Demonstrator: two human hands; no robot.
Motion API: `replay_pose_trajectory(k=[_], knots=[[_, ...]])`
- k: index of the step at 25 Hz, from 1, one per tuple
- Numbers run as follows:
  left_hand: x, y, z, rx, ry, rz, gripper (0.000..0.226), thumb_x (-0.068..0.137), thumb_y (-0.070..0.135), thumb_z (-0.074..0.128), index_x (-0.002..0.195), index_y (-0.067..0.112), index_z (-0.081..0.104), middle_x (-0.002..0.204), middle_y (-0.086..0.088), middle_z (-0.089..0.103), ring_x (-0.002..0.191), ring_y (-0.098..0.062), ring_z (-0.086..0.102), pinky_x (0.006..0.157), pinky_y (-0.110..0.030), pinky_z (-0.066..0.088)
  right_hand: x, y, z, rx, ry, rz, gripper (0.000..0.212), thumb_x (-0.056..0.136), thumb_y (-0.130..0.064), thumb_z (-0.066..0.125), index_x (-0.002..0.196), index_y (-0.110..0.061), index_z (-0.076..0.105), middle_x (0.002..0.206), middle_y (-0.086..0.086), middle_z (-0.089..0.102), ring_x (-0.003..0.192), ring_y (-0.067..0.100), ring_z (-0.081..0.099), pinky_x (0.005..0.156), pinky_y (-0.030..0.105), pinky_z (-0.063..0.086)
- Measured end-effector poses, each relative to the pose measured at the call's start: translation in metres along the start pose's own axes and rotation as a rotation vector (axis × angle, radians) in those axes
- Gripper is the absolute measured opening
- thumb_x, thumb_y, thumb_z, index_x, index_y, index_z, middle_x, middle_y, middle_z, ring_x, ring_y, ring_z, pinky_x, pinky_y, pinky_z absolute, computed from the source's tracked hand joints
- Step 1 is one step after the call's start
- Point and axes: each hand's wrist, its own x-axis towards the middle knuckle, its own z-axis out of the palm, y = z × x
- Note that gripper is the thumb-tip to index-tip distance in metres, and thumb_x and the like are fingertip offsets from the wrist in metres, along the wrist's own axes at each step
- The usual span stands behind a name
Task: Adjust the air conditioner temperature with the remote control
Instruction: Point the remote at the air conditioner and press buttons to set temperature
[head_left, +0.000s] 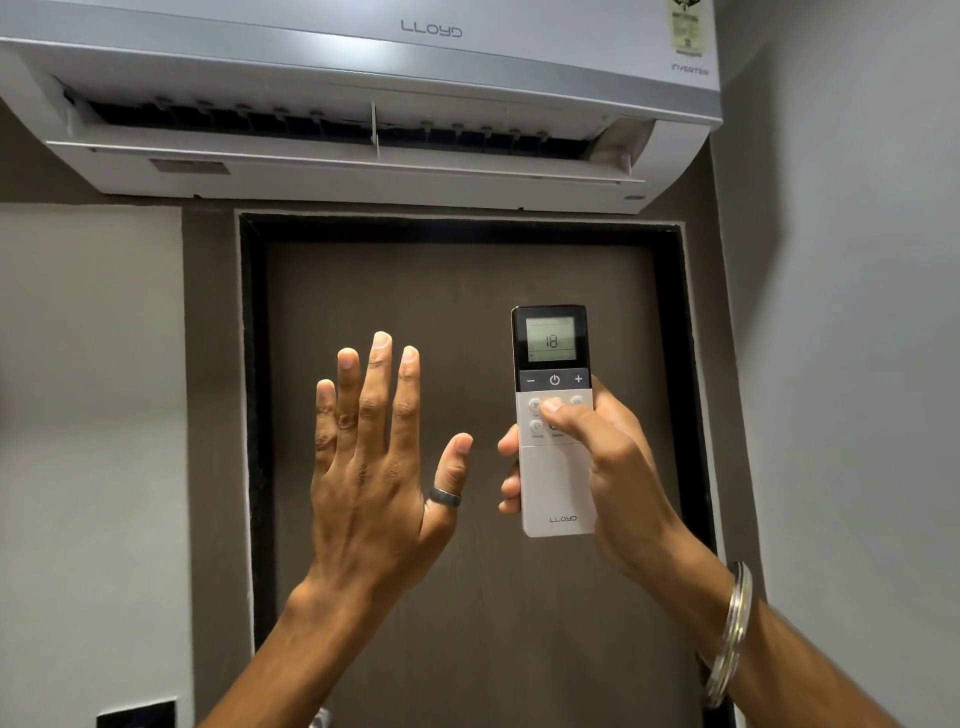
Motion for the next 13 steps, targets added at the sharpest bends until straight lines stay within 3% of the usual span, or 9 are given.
replay_pose_trajectory(k=[6, 10, 13], knots=[[-0.001, -0.007, 0.000, 0.018, -0.005, -0.001, 0.079, 0.102, 0.055, 0.037, 0.165, 0.009, 0.022, 0.175, -0.013, 0.009, 0.163, -0.030, -0.002, 0.133, -0.047, -0.001, 0.000, 0.005, 0.001, -0.030, 0.031, 0.009, 0.037, 0.091, -0.030, 0.059, 0.118, -0.005, 0.055, 0.080, 0.015, 0.077, 0.054, 0.031, 0.071, 0.052, 0.042, 0.064], [-0.002, -0.009, 0.001, 0.013, -0.003, 0.002, 0.079, 0.102, 0.056, 0.037, 0.164, 0.009, 0.023, 0.175, -0.013, 0.009, 0.163, -0.029, -0.002, 0.133, -0.046, -0.001, 0.002, 0.008, 0.006, -0.046, 0.094, -0.001, 0.041, 0.093, -0.039, 0.068, 0.111, -0.004, 0.058, 0.076, 0.015, 0.076, 0.048, 0.031, 0.069, 0.051, 0.044, 0.064], [-0.002, -0.008, 0.003, 0.006, -0.001, 0.003, 0.079, 0.101, 0.055, 0.038, 0.164, 0.008, 0.023, 0.175, -0.013, 0.010, 0.163, -0.029, -0.002, 0.133, -0.045, -0.002, 0.005, 0.011, 0.007, -0.073, 0.154, -0.019, 0.029, 0.099, -0.036, 0.071, 0.101, -0.009, 0.061, 0.073, 0.017, 0.075, 0.045, 0.032, 0.067, 0.051, 0.044, 0.063]])
